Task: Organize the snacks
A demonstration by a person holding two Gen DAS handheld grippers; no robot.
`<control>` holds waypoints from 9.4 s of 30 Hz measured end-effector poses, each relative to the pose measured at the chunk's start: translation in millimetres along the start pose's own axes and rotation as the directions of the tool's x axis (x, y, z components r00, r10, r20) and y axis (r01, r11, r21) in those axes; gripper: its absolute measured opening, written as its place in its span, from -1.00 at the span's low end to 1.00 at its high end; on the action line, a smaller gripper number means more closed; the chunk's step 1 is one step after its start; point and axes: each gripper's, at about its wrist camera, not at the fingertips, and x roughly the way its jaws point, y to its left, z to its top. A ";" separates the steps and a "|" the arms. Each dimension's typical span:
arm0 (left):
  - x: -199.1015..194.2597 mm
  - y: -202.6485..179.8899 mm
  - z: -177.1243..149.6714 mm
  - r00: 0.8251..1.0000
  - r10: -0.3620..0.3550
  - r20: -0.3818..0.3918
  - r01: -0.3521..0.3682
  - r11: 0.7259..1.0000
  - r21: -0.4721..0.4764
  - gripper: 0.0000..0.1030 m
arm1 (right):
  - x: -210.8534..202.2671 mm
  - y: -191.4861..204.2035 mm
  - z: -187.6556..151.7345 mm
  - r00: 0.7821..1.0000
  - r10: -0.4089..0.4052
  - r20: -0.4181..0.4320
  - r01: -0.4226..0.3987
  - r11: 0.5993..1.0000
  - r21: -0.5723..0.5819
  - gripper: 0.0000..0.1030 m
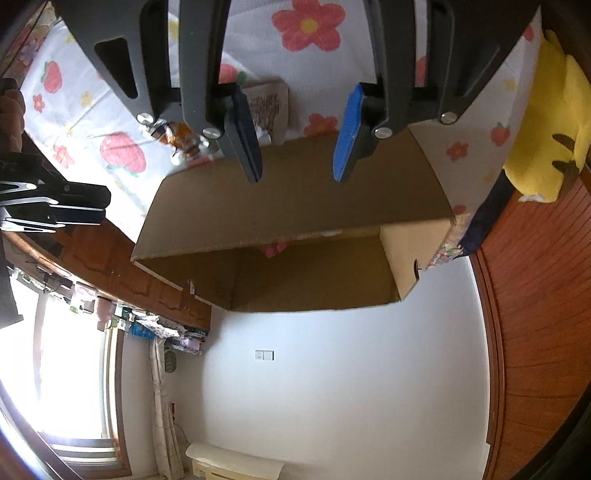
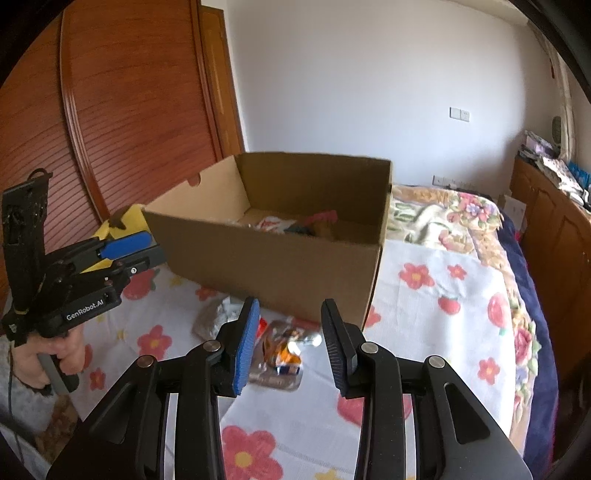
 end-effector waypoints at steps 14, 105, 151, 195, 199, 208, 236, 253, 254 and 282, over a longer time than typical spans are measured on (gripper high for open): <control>13.8 -2.4 -24.6 0.998 0.038 -0.056 -0.038 0.999 0.001 -0.08 | 37.2 6.2 -31.0 0.995 -0.036 -0.093 0.038 0.999 0.024 0.23; 87.8 -46.2 -30.8 0.934 -0.062 -0.351 0.083 0.996 0.044 0.24 | 90.4 2.4 -49.7 0.971 -0.040 -0.235 0.021 0.996 -0.084 -0.08; -45.5 -27.4 -39.2 0.991 -0.058 -0.125 0.060 0.998 0.010 0.05 | 50.4 18.1 -54.5 0.978 -0.029 -0.204 0.015 0.997 -0.070 -0.31; -104.4 -10.0 71.2 0.995 -0.045 0.088 0.043 0.999 0.021 0.07 | -106.7 31.4 45.7 0.991 -0.033 0.127 0.043 0.997 -0.071 -0.29; -97.1 -3.4 86.9 0.994 -0.025 0.104 0.021 0.999 0.038 0.08 | -95.2 31.7 69.2 0.990 -0.020 0.140 0.033 0.996 -0.089 -0.29; -52.3 12.9 94.8 0.996 -0.012 0.093 0.009 1.000 0.026 0.09 | -45.4 30.0 97.0 0.992 0.014 0.126 0.000 0.994 -0.113 -0.29; 78.9 27.3 78.7 0.999 0.016 -0.043 -0.015 1.000 0.009 0.18 | 108.0 -2.5 90.3 0.999 0.009 -0.050 -0.012 0.998 -0.062 -0.29; 79.3 35.4 75.4 0.997 0.037 -0.067 -0.039 0.999 -0.026 0.41 | 120.0 -7.7 85.6 0.997 0.024 -0.072 -0.027 0.999 -0.032 -0.06; 77.6 35.0 75.2 0.997 0.042 -0.065 -0.044 0.999 -0.023 0.41 | 119.8 -6.9 85.2 0.997 0.026 -0.073 -0.029 0.999 -0.032 -0.06; -23.3 17.3 19.9 0.991 0.133 0.004 -0.132 0.990 -0.057 0.67 | 24.4 17.7 17.9 0.997 -0.067 0.041 0.065 0.996 0.053 0.68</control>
